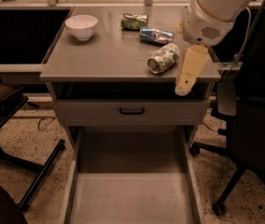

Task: Place 7up can into middle drawer

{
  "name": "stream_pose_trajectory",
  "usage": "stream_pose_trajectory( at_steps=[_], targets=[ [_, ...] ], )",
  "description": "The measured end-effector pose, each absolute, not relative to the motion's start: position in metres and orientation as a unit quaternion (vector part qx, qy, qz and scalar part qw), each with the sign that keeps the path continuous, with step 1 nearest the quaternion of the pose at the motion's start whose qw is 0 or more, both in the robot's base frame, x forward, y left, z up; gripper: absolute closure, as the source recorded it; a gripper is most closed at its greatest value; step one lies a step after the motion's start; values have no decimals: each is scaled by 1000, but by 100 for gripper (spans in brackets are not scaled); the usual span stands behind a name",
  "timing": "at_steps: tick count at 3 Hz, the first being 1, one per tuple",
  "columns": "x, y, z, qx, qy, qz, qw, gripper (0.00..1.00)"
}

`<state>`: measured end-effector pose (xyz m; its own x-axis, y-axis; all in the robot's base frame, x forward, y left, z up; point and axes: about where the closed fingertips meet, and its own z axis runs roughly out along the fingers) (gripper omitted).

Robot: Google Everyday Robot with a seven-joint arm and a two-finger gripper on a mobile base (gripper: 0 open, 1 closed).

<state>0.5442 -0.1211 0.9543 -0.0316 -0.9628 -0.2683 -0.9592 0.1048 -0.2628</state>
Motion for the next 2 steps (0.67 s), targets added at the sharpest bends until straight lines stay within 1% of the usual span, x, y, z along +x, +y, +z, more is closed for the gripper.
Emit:
stream_pose_trajectory(
  at_steps=[2],
  targets=[
    [654,-86,927,-670,721,-39,175,0]
  ],
)
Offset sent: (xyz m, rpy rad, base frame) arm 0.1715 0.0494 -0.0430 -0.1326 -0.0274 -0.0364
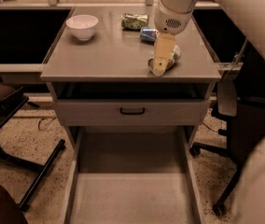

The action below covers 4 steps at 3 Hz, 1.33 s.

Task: Place 7up can into middle drawer

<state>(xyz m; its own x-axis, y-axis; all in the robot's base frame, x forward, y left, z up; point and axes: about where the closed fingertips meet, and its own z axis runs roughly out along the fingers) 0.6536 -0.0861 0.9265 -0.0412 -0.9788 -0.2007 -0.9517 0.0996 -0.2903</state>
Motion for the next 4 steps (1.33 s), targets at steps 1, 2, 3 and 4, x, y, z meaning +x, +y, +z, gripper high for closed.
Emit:
stream_pose_trajectory(
  at_steps=[1,2,3,4],
  targets=[
    [685,-78,908,-675,721,-47,150,0],
    [685,-78,908,-675,721,-47,150,0],
    [707,-101,906,-652,739,-68,155,0],
    [735,-127,902,-630,756,-89,155,0]
  ],
)
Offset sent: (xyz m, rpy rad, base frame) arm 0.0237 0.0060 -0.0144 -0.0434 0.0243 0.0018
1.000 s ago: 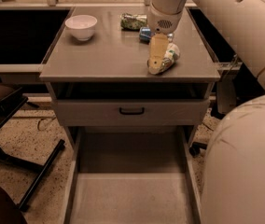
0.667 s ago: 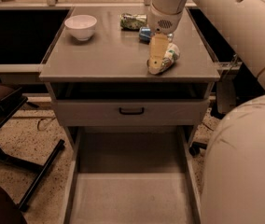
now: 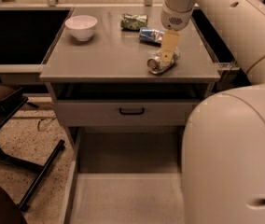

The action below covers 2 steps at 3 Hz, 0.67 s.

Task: Place 7up can into middle drawer

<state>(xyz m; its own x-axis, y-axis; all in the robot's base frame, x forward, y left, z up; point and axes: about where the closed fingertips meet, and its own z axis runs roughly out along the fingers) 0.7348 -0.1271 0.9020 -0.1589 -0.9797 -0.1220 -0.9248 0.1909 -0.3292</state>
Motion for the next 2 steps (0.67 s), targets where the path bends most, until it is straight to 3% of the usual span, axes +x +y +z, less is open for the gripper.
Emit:
stream_pose_trajectory(
  at_steps=[2],
  targets=[
    [762,-160,885,-628,758,-113,133,0]
  ],
)
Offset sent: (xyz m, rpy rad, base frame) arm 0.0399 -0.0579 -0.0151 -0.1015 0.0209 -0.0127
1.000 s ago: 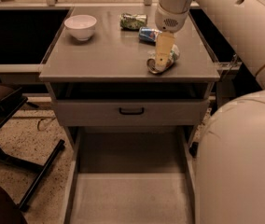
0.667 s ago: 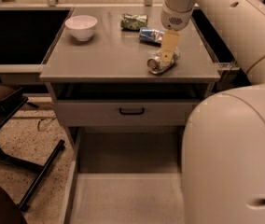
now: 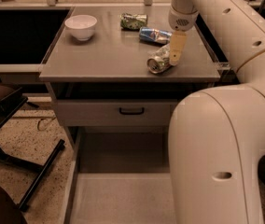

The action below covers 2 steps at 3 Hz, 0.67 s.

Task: Place 7up can into middle drawer

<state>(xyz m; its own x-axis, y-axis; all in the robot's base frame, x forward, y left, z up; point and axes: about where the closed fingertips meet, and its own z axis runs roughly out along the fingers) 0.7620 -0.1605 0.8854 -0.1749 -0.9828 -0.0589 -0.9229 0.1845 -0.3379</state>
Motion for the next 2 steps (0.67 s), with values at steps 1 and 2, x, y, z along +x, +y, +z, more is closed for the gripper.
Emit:
stream_pose_trajectory(
  at_steps=[1,2],
  targets=[
    [766,-175,877,-634,754,-113,127,0],
    [766,-191,871,-637,753,-113,121,0]
  ],
)
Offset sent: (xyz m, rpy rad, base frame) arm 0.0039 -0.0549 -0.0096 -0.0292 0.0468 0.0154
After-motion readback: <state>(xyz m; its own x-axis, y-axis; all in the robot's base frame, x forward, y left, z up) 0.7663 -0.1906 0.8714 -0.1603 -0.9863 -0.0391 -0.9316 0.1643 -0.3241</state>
